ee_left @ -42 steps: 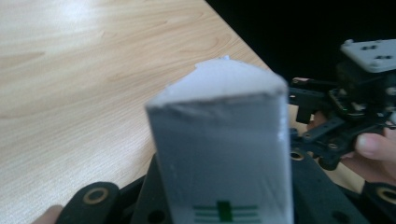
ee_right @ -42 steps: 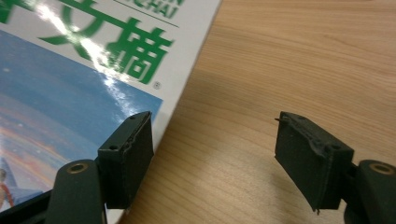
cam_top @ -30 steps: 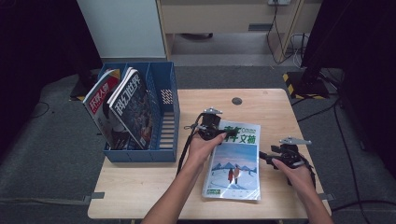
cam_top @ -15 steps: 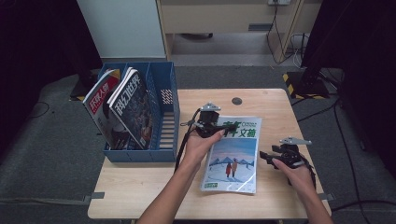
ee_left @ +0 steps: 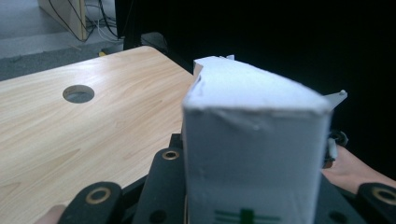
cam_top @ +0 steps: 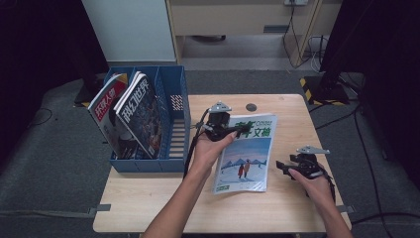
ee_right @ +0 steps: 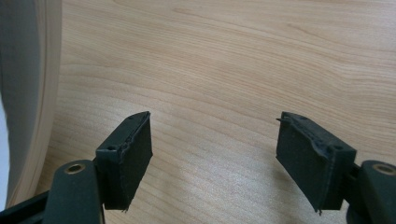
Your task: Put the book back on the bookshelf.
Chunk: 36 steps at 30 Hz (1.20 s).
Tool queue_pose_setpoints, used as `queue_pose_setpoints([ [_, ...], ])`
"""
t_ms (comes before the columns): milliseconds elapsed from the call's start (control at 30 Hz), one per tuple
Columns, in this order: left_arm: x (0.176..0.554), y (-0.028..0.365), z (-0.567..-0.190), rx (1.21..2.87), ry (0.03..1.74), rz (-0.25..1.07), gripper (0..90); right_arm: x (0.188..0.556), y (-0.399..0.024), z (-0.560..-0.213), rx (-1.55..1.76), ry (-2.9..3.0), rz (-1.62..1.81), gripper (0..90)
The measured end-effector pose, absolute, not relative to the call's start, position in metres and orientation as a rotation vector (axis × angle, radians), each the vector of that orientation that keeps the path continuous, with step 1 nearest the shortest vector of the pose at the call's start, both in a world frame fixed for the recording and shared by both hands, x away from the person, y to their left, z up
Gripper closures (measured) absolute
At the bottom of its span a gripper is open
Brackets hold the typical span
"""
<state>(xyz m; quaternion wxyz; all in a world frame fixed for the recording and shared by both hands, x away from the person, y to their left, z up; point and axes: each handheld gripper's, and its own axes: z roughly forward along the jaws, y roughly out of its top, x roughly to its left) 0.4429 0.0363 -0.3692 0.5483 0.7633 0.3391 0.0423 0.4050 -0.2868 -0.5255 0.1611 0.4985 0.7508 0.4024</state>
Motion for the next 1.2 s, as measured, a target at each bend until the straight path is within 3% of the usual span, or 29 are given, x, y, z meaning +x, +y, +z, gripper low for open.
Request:
queue_pose_setpoints([
  [1200, 0.434, 0.068, -0.334, 1.739, 0.767, 0.205, 73.3, 0.406, -0.287, -0.529, 1.436, 2.153, 1.074, 26.7],
])
